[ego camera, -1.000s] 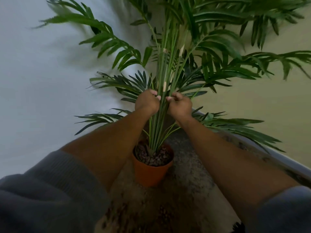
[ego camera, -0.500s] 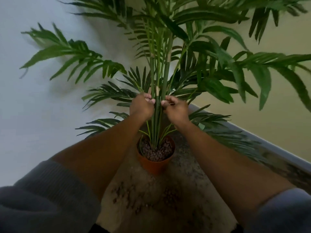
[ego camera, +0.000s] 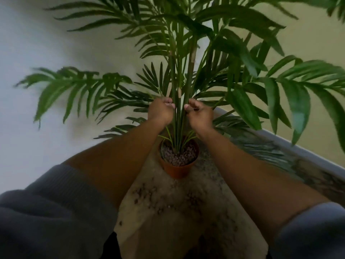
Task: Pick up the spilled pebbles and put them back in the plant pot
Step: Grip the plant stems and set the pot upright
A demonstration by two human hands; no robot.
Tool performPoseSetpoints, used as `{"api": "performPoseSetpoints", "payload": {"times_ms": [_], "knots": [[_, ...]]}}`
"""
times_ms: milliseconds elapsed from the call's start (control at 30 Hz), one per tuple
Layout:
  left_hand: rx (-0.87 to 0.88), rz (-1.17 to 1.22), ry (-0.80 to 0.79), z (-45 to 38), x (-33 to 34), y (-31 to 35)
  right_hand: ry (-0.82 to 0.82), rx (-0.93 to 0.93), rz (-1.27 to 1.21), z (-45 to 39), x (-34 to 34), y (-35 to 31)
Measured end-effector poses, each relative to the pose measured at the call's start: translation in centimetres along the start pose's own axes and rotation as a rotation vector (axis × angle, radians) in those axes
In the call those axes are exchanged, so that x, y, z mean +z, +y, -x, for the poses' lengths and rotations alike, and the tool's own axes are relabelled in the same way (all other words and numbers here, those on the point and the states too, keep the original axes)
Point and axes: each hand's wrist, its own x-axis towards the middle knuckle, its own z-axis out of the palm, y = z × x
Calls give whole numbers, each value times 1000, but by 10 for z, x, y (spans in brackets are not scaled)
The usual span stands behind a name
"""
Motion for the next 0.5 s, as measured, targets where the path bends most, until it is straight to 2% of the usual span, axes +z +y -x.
{"api": "performPoseSetpoints", "payload": {"times_ms": [200,367,433,500], "knots": [[47,14,-19,26,-1,-12,39,18,-22,14,4,-2],[105,11,8,50,0,-39,127,-66,62,34,17,11],[74,-6,-37,60,4,-52,180,-78,98,44,25,24],[50,-57,-121,70,9,-66,140,-73,116,58,30,35]]}}
